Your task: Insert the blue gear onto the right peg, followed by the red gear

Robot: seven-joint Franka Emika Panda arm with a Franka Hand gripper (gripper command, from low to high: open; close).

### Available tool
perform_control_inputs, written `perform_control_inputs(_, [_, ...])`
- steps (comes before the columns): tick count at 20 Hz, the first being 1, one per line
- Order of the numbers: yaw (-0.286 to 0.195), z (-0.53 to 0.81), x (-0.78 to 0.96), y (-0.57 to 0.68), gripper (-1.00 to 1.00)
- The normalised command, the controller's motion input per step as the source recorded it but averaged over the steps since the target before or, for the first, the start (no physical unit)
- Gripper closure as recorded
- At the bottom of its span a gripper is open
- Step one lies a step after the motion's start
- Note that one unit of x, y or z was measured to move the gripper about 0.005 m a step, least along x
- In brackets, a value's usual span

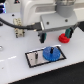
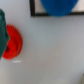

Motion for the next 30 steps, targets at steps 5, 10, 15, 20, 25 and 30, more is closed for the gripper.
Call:
perform_control_inputs(5, [0.000,0.03,-0.49,0.51,-1.00])
perform_control_inputs(10, [0.000,0.03,-0.55,0.50,-1.00])
perform_control_inputs(15, [0.000,-0.06,-0.64,0.29,-1.00])
perform_control_inputs(20, [0.000,0.02,0.29,-0.04,-1.00])
perform_control_inputs(25, [0.000,0.03,0.53,-0.11,-1.00])
perform_control_inputs(30, [0.000,0.00,0.51,-0.05,-1.00])
